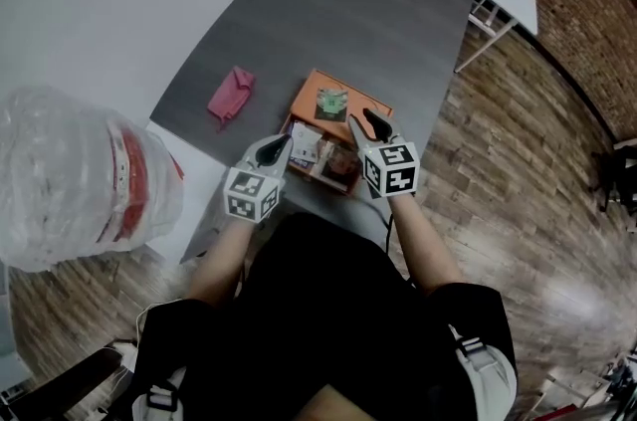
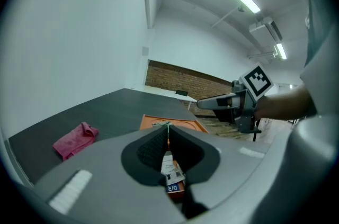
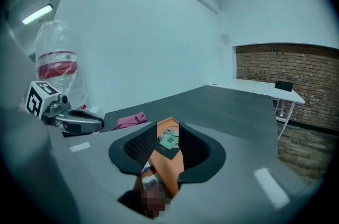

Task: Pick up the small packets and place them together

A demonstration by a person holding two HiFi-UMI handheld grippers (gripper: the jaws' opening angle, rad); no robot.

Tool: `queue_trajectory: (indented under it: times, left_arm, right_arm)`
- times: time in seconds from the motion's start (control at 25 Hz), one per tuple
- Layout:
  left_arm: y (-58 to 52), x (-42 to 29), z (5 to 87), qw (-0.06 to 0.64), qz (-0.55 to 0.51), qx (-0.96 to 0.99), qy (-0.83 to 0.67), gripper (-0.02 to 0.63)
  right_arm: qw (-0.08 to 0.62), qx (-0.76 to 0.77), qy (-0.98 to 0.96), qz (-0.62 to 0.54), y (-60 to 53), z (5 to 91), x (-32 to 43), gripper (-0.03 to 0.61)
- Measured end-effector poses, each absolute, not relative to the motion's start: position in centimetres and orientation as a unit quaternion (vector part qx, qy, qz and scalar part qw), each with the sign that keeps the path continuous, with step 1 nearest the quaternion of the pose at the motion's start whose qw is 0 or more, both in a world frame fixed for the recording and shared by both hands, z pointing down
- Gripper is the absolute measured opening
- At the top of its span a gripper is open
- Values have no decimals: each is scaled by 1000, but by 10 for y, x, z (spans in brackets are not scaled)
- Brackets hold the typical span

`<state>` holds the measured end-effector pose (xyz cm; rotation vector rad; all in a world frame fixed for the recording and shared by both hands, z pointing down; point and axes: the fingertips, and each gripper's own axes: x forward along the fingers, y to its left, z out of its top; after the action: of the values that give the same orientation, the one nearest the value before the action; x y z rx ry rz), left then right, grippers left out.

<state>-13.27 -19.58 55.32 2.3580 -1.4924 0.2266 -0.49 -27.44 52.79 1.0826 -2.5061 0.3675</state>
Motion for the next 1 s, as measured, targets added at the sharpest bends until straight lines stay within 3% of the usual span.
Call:
queue_trajectory:
  times: [0.4,1.0]
  left_arm:
    - [-191,-100,577,198,100,847,-483,8]
    - [-178,-126,595,229,94,820,-517,9]
  right_arm:
    - [207,357,-894,177,-223,555,13,55]
    - [289,271,-869,296,-208,614,-64,54]
